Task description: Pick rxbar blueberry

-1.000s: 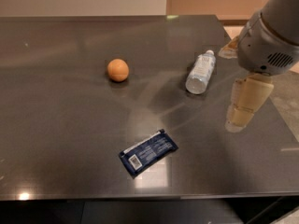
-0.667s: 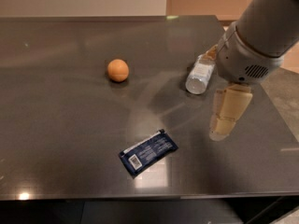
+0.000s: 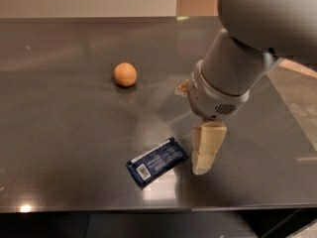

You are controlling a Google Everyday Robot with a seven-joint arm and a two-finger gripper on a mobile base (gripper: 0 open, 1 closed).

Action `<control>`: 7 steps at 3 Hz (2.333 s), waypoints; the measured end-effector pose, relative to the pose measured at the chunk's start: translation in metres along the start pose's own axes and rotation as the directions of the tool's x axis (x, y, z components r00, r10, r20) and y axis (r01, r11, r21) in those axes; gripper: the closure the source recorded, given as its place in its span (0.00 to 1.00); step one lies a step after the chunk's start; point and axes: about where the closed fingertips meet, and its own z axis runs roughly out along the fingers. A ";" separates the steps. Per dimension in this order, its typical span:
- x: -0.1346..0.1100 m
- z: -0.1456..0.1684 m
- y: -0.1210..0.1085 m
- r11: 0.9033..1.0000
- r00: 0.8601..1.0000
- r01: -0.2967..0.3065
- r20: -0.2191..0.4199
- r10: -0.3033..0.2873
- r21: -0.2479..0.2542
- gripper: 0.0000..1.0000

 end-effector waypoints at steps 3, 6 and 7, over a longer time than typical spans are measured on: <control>-0.028 0.078 -0.004 0.990 0.994 0.099 -0.041 -0.104 -0.101 0.00; -0.037 0.084 -0.005 0.974 0.992 0.105 -0.045 -0.116 -0.202 0.63; -0.040 0.076 -0.007 0.974 0.992 0.105 -0.045 -0.116 -0.202 0.87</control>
Offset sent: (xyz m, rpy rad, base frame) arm 0.0196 0.0523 -0.0838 -0.0988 0.0588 0.1354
